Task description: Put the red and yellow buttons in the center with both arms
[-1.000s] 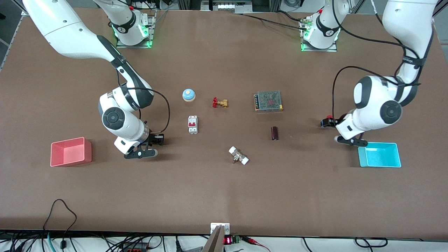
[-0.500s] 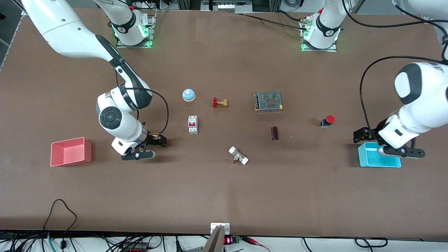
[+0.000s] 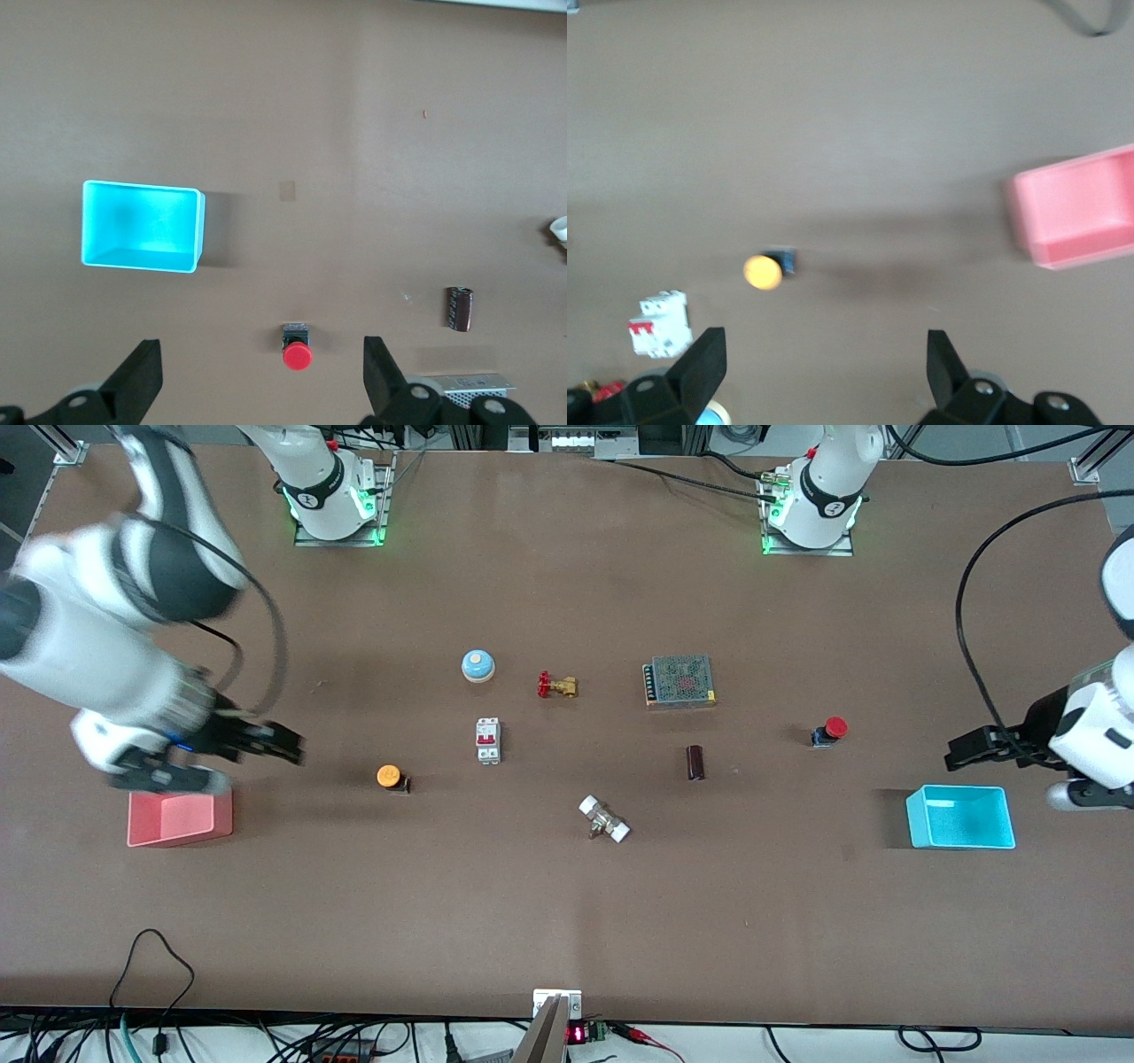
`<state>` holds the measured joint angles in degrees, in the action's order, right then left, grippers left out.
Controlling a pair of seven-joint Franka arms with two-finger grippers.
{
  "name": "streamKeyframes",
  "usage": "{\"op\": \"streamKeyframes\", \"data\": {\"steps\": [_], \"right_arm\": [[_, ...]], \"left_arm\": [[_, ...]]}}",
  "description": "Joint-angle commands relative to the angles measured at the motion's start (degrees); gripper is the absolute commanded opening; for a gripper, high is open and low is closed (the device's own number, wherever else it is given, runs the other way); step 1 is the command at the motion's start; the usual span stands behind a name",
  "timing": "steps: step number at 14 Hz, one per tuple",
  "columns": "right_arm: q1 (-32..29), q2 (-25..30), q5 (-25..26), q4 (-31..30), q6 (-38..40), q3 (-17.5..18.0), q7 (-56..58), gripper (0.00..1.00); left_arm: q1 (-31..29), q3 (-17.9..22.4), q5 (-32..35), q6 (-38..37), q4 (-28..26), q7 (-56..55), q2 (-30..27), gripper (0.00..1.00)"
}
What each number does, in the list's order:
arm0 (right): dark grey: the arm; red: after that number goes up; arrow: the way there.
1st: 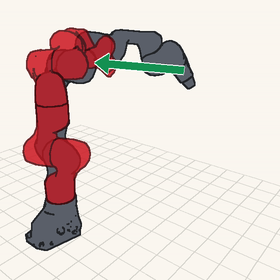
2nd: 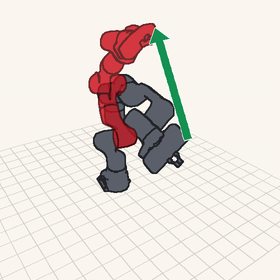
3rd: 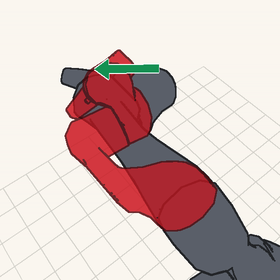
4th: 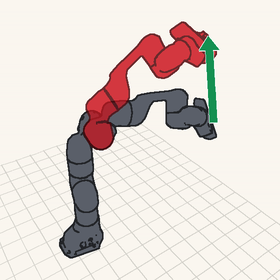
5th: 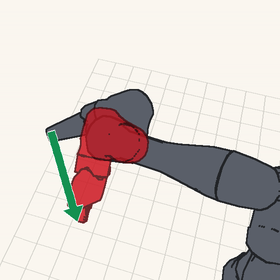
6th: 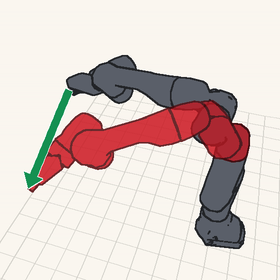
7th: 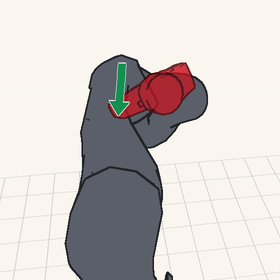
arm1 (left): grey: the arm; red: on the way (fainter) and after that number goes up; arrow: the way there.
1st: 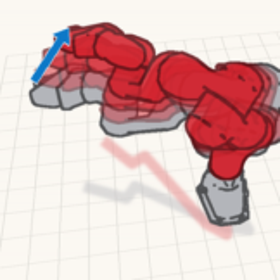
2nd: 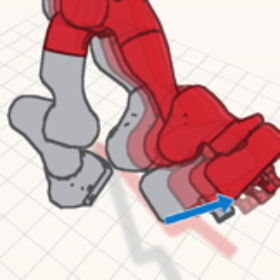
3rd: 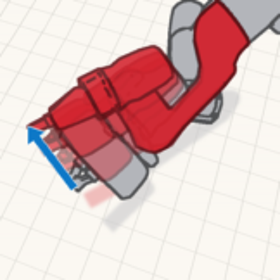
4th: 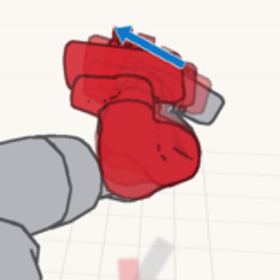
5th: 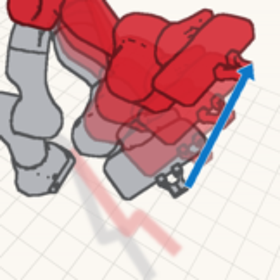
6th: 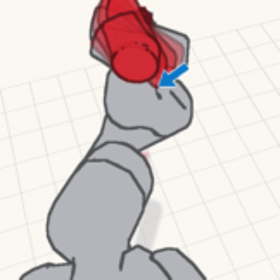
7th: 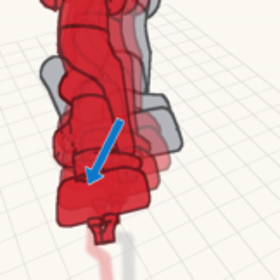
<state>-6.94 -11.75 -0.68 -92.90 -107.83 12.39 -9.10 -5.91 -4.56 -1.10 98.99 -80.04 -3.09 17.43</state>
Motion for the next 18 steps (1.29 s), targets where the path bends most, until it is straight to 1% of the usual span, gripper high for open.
{"op": "streamKeyframes", "data": {"steps": [1, 2, 3, 4, 6, 8, 9, 11, 18], "right_arm": [[6.13, 2.69, -0.74, 5.24, 9.35, -11.12, 3.29, 1.00], [7.98, 4.61, 1.10, 6.14, 12.52, -13.59, 3.56, 1.00], [8.17, 6.46, 1.55, 5.89, 14.38, -14.23, 3.91, 1.00], [8.17, 8.39, 1.47, 4.67, 17.10, -14.23, 4.35, 1.00], [9.66, 10.78, 1.47, 1.24, 17.65, -14.23, 4.70, 1.00], [9.85, 10.96, 1.29, 0.96, 17.39, -14.23, 4.61, 1.00], [9.58, 10.96, 1.29, 0.96, 17.39, -14.23, 4.61, 1.00], [9.41, 10.70, 1.29, 1.05, 17.56, -14.06, 4.61, 1.00], [9.41, 10.70, 1.29, 1.05, 17.83, -13.79, 4.53, 1.00]], "left_arm": [[-0.33, -0.44, 0.05, -1.78, 0.76, -0.95, -1.17, 1.00], [-0.33, -0.44, 0.14, -1.70, 0.76, -0.87, -1.26, 1.00], [-0.24, -0.44, 0.05, -1.70, 0.67, -0.87, -1.17, 1.00], [0.37, 0.34, 0.05, -1.70, 0.50, -0.87, -1.26, 1.00], [0.81, 0.35, 0.05, -1.09, -0.99, -0.96, -2.13, 1.00], [0.90, 0.43, -0.13, 1.54, -6.07, -1.13, -5.46, 1.00], [1.69, 1.39, -0.21, 1.73, -6.62, -1.13, -5.91, 1.00], [4.67, 5.51, -0.56, 1.82, -6.27, -0.78, -6.00, 1.00], [4.33, 4.83, -0.48, 0.07, -6.98, -0.52, -8.02, 1.00]]}}
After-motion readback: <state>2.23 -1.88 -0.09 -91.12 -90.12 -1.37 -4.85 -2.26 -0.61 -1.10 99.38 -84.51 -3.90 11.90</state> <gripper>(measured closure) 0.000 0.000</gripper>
